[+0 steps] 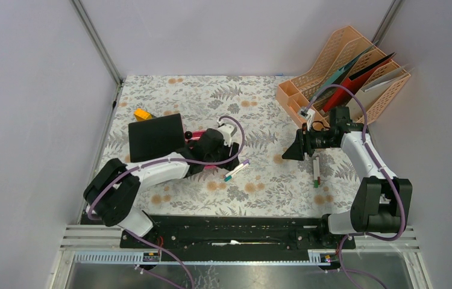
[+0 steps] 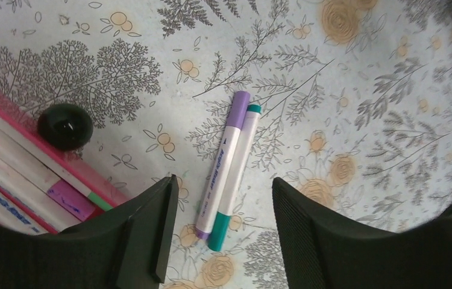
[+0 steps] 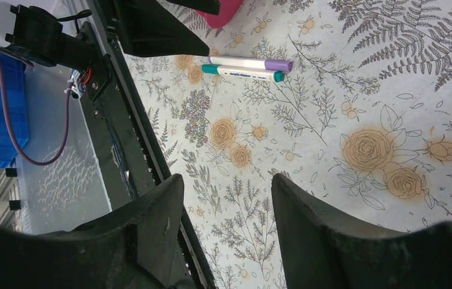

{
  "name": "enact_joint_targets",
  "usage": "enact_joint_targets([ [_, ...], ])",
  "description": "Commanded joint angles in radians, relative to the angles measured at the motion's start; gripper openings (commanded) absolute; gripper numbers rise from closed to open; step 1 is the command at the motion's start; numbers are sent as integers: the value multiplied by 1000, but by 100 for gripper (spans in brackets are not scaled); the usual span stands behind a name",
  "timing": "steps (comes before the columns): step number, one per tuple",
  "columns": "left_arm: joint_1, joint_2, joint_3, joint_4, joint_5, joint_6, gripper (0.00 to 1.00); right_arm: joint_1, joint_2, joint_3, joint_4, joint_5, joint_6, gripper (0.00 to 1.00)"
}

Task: Organize the desk
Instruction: Place the stationery in the drawer.

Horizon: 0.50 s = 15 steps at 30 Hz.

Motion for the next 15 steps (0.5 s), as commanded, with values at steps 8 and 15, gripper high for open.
enact_joint_targets([
  [8,-19,149,130,-71,-4,93,44,-1,-19,39,-19,7,-20,62],
  [15,-57,216,171,-112,-50,131,41,-1,-15,39,-20,8,-20,62],
])
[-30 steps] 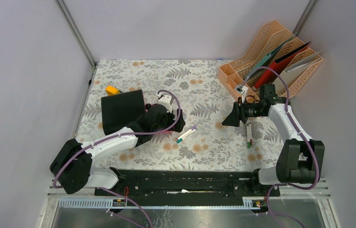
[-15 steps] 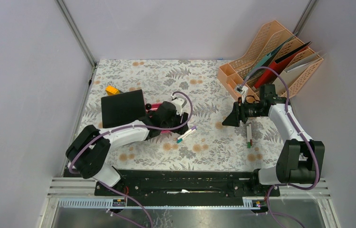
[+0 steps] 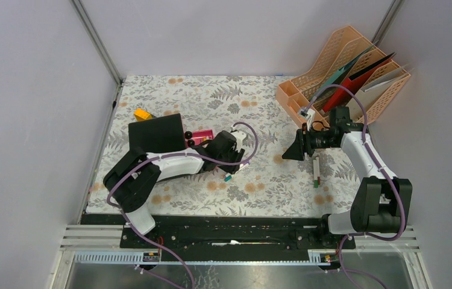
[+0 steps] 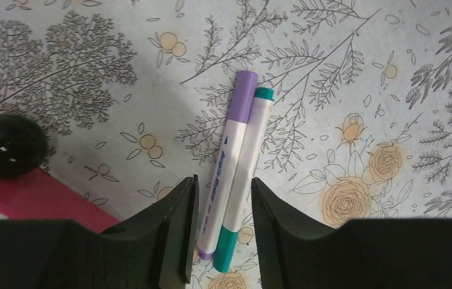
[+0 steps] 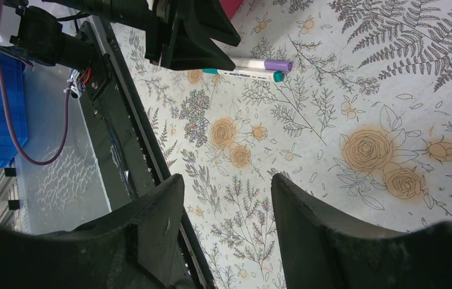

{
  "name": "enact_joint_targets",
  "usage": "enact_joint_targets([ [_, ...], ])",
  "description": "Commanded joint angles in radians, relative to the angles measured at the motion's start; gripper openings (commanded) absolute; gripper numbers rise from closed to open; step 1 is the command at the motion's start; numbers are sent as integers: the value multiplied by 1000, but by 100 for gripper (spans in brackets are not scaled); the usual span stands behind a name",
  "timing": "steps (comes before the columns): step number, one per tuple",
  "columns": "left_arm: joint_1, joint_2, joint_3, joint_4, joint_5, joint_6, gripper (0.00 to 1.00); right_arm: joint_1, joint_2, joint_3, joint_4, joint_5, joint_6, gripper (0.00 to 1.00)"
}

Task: Organize the desk
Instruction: Place the stationery in the drawer, then pick up the stationery from the center of the board.

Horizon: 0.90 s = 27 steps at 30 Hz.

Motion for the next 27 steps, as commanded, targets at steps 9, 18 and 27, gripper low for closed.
enact_joint_targets([
  [9,-24,63,72,-34,-78,51,34,-1,-15,39,-20,7,-18,62],
  [18,-24,59,70,-30,-60,50,43,-1,-17,38,-20,7,-19,62],
  [27,15,-18,36,22,17,1,50,-1,-19,37,-20,5,-20,61],
])
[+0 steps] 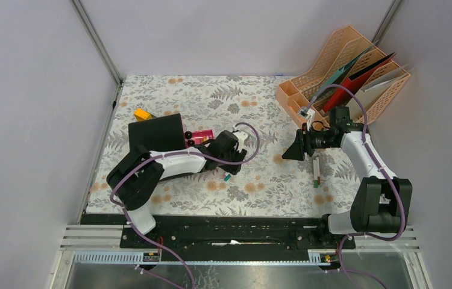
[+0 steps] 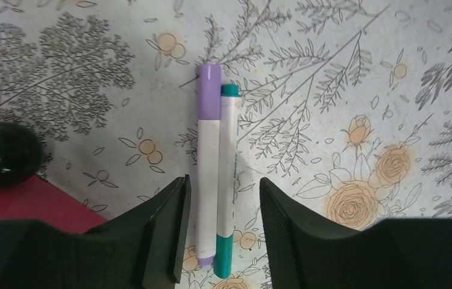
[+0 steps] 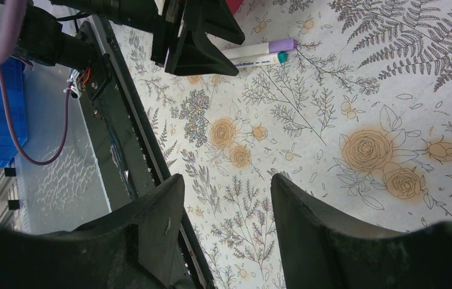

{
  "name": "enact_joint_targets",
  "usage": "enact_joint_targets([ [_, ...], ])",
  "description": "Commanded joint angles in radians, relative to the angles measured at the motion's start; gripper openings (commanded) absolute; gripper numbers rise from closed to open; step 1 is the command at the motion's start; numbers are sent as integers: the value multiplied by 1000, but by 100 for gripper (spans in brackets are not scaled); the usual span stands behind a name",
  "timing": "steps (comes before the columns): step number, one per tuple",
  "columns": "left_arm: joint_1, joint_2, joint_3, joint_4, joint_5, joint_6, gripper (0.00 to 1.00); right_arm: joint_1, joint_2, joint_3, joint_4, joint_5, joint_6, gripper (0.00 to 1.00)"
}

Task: Organize the desk
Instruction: Pick up the stationery from the center of the board.

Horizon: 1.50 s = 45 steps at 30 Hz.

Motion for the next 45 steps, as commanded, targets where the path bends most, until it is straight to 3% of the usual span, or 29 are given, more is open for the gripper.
enact_joint_targets([
  [1,36,-68,-2,51,39,-27,48,-1,-19,38,-20,5,-19,61],
  [8,47,-39,23,21,34,-29,35,-1,-20,37,-21,5,-21,61],
  [20,45,21,39,16,41,-28,33,-1,-18,37,-21,4,-21,61],
  [24,45,44,45,10,9,-35,25,-1,-16,36,-21,4,-21,61],
  [33,-29,79,59,-11,-121,-43,26,-1,-15,37,-20,1,-21,61],
  [39,-62,87,62,-5,-179,-65,1,-1,-15,37,-21,-4,-21,61],
  [45,-73,34,66,9,-217,-89,0,-1,-25,36,-20,-4,-22,61],
])
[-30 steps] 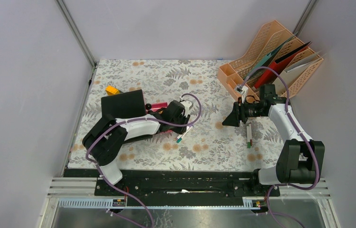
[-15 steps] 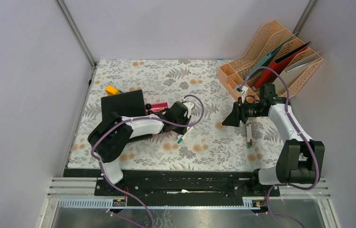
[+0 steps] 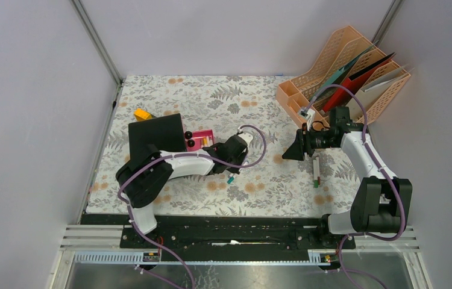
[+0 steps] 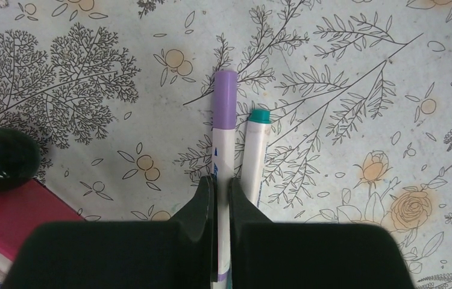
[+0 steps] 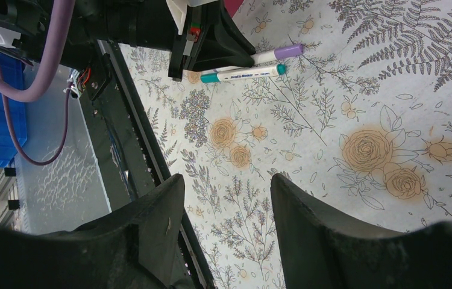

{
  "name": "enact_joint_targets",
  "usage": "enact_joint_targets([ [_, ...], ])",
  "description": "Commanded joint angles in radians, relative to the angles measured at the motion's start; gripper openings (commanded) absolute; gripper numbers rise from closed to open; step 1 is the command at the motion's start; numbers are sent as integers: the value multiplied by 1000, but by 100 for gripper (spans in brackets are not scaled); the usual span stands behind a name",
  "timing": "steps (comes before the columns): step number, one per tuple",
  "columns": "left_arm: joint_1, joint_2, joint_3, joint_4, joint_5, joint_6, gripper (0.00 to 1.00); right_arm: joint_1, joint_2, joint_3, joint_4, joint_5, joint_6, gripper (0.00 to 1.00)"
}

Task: Organize the desk
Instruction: Pick up the stationery from the center of the board, then place the stationery in the drawer.

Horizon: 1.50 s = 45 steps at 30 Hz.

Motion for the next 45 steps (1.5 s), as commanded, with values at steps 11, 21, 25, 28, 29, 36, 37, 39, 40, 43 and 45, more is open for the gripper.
enact_joint_targets([
  [11,-7,-208,-5,2,-173,-41,0,-1,-32,37,-24,0,-27,61],
  [21,-3,-237,20,-127,-522,-100,0,-1,-31,38,-24,3,-29,61],
  [25,9,-228,19,-162,-587,-139,0,-1,-30,37,-24,3,-28,61],
  [28,26,-220,12,-181,-604,-168,0,-1,-28,37,-24,4,-27,61],
  [29,34,-217,10,-185,-604,-176,0,-1,-28,37,-24,4,-28,61],
  [36,76,-187,-9,-201,-621,-222,0,-1,-28,36,-24,4,-27,61],
  [37,82,-186,-14,-200,-623,-228,0,-1,-28,36,-23,4,-28,61],
  [39,94,-184,-21,-200,-624,-236,1,-1,-28,36,-23,6,-28,61],
  [40,97,-184,-24,-199,-625,-238,5,-1,-29,37,-23,6,-28,61],
  [43,97,-188,-24,-194,-613,-239,21,-1,-29,37,-23,9,-29,61],
  [45,97,-197,-24,-188,-593,-236,33,-1,-30,37,-23,15,-30,61],
])
